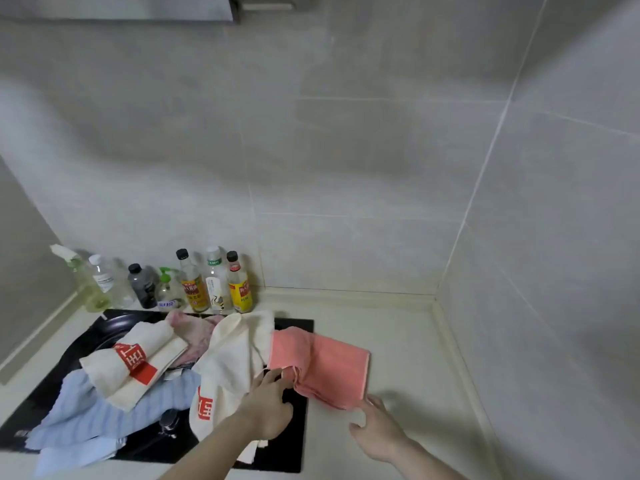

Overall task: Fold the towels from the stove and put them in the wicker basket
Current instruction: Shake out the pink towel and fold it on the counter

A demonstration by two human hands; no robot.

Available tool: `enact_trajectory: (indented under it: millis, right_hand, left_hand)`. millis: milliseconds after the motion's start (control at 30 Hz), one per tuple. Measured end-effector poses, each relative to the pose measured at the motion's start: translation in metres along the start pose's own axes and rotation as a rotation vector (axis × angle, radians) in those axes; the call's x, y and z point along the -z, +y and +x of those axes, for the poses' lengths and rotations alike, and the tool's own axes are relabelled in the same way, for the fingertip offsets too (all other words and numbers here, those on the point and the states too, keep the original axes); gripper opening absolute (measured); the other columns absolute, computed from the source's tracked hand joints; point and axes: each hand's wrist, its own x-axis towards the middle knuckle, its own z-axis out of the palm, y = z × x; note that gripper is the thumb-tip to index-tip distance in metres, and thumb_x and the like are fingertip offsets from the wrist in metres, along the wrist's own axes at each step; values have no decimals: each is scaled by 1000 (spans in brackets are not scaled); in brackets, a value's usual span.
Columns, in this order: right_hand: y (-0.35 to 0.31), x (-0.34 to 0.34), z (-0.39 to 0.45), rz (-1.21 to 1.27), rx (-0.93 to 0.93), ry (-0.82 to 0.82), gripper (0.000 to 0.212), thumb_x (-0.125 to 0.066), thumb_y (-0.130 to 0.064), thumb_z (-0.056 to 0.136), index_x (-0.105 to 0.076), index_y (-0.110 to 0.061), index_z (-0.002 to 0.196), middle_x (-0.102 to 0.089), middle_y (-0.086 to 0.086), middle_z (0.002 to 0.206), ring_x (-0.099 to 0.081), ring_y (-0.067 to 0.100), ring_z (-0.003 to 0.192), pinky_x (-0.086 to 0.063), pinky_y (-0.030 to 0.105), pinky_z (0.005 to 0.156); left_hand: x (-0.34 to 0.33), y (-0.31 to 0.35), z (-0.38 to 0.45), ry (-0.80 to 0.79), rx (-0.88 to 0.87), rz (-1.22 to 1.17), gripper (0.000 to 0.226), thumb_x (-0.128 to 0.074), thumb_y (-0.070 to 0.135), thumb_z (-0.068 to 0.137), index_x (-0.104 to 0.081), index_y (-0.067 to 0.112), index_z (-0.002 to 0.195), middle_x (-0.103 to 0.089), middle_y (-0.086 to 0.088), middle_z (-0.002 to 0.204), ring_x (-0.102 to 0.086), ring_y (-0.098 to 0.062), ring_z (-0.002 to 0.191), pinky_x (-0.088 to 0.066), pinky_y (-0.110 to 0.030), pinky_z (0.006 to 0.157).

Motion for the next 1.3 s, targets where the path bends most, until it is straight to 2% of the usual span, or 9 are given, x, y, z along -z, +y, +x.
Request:
enact_trajectory:
  millis: [367, 567, 700, 767, 833, 900, 1000, 1100, 1300]
  right_hand:
    - [15, -8, 65, -277, 43, -120, 55, -49, -28, 95, -47, -20, 149, -3, 0, 171, -14, 21, 156, -24, 35, 124]
    - [32, -23, 81, -250, 23, -112, 59, -46, -16, 95, -39, -11, 154, 2, -4, 170, -25, 21, 153, -27, 36, 124]
    - [56, -33, 92, -222, 40, -144, 71, -45, -14, 94, -22, -22, 161, -10, -15, 167, -27, 19, 152, -21, 30, 125]
    - [55, -31, 98, -214, 67, -129, 64, -46, -15, 94, -35, -25, 156, -19, -15, 165, -29, 16, 151, -23, 27, 124]
    - [37, -14, 91, -179, 81, -89, 52, -50, -19, 89, -56, -32, 139, -50, -9, 151, -52, 15, 135, -42, 29, 111]
    - [17, 8, 83, -65, 81, 29, 34, -54, -22, 86, -72, -36, 111, -74, -9, 111, -69, 11, 102, -54, 29, 85]
    - [-17, 46, 73, 295, 119, 262, 28, -64, -19, 89, -74, -40, 75, -73, -21, 83, -68, -2, 81, -52, 18, 71]
    - [-54, 78, 57, 564, 194, 373, 24, -66, -14, 93, -72, -36, 85, -74, -20, 87, -69, -3, 86, -51, 13, 74]
    - [-109, 133, 24, 673, 361, 386, 34, -59, -12, 96, -73, -42, 105, -72, -20, 104, -70, 11, 85, -59, 36, 80]
  left_hand:
    - [9, 9, 25, -9, 92, -7, 71, -42, 23, 77, -46, 37, 146, -15, -1, 169, -16, -31, 155, -28, -47, 122]
    - [6, 11, 33, -11, 101, -1, 68, -43, 19, 79, -46, 36, 145, -13, 1, 170, -15, -32, 155, -27, -47, 122]
    - [10, 8, 34, -15, 96, 4, 69, -43, 16, 77, -49, 39, 142, -14, 1, 169, -17, -32, 154, -29, -46, 122]
    - [14, 7, 34, -10, 88, 17, 68, -44, 14, 78, -51, 39, 141, -14, 2, 169, -18, -32, 153, -30, -44, 121]
    - [18, 5, 33, 0, 77, 30, 68, -45, 13, 79, -51, 38, 141, -15, 3, 169, -20, -31, 152, -32, -43, 120]
    - [21, 2, 32, 19, 64, 14, 67, -46, 14, 79, -51, 37, 142, -18, 3, 168, -24, -31, 151, -34, -43, 118]
    - [23, -6, 24, 76, 26, -119, 60, -51, 10, 84, -54, 27, 141, -33, 3, 160, -32, -23, 149, -34, -25, 115]
    - [23, -19, 14, 130, 15, -238, 60, -55, 6, 84, -54, 24, 141, -44, 8, 145, -47, -14, 136, -34, -7, 100]
    - [42, -8, 9, 259, -87, -338, 61, -64, 16, 86, -47, 24, 145, -50, 9, 138, -53, -11, 124, -45, -21, 99]
